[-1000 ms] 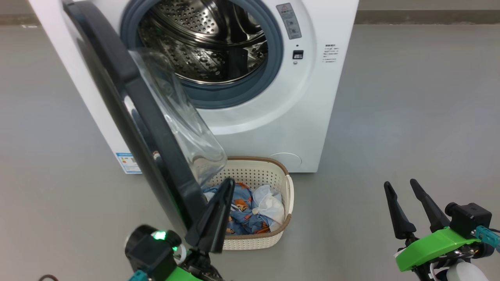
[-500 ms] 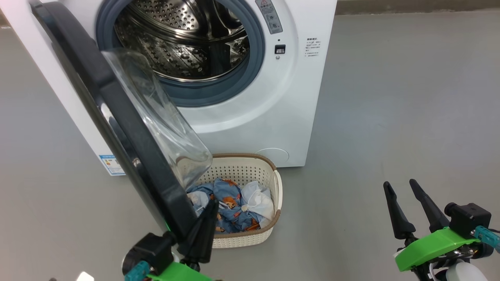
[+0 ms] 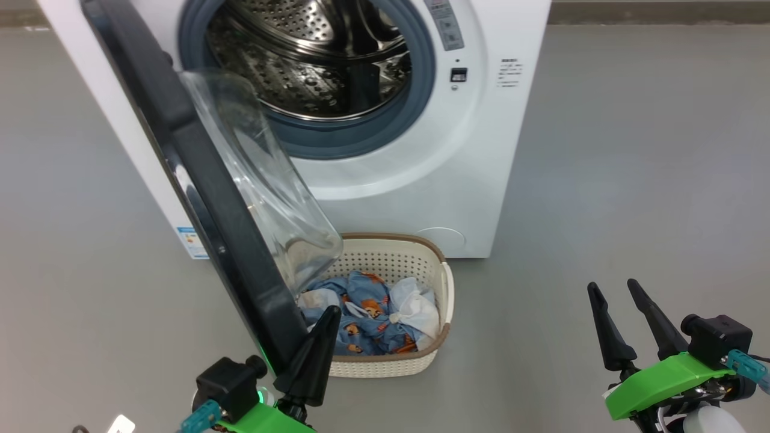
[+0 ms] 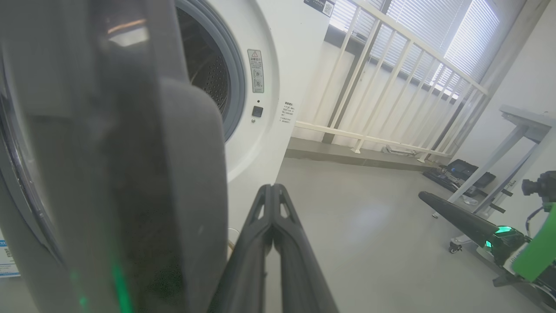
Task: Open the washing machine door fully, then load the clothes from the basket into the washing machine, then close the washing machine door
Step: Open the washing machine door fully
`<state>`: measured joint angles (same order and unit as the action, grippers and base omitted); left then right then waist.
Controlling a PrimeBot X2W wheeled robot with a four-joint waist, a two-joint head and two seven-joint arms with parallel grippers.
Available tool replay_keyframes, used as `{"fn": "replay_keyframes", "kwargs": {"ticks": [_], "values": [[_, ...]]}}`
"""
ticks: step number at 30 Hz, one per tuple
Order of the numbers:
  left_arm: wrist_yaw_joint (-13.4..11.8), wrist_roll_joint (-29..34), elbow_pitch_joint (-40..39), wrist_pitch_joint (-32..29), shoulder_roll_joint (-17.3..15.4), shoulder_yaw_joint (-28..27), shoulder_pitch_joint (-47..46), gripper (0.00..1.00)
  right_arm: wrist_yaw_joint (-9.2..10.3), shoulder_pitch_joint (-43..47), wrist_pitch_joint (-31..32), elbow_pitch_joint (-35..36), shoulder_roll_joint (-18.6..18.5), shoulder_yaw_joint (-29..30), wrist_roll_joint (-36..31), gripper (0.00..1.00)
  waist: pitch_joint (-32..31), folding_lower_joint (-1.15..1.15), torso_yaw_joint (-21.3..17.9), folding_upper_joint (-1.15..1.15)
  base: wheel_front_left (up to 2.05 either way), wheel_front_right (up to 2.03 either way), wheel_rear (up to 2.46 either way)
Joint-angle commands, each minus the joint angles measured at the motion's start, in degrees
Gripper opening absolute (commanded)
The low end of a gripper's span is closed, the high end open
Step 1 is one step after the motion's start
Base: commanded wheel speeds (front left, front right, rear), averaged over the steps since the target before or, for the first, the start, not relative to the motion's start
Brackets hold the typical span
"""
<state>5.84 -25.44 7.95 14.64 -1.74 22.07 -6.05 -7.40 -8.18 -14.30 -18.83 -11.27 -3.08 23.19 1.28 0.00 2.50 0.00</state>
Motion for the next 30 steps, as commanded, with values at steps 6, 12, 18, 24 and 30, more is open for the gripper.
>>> {"fn": "replay_keyframes", "kwargs": {"ticks": [6, 12, 18, 24, 30], "values": [[-0.2, 0.8, -0.6, 0.4, -1.1, -4.3, -0.4, 0.00, -0.09, -1.0, -0.7, 0.9, -0.4, -1.3, -0.3, 1.00, -0.4, 0.00, 3.7, 0.00, 0.00, 0.00, 0.00], [-0.1, 1.1, -0.2, 0.4, -1.4, -4.8, 0.2, 0.00, -0.09, -0.7, -0.7, 0.6, -0.3, -1.3, 0.1, 1.00, -1.0, 0.00, 6.8, 0.00, 0.00, 0.00, 0.00], [-0.4, 0.8, 0.1, 0.2, -1.9, -5.2, 0.7, 0.00, -0.09, -0.2, -0.7, 0.4, -0.3, -1.0, 0.2, 1.00, -1.6, 0.00, 9.5, 0.00, 0.00, 0.00, 0.00], [-1.5, -0.3, 0.7, -1.0, -3.2, -7.1, 0.4, 0.00, -0.09, 0.0, -0.7, 0.6, -0.1, -1.2, 0.0, 1.00, -1.7, 0.00, 11.5, 0.00, 0.00, 0.00, 0.00], [-2.6, -1.0, 0.2, -2.3, -5.2, -9.1, 0.0, 0.00, -0.09, 0.0, -0.7, 0.5, 0.1, -1.2, 0.0, 1.00, -1.5, 0.00, 12.6, 0.00, 0.00, 0.00, 0.00]]}}
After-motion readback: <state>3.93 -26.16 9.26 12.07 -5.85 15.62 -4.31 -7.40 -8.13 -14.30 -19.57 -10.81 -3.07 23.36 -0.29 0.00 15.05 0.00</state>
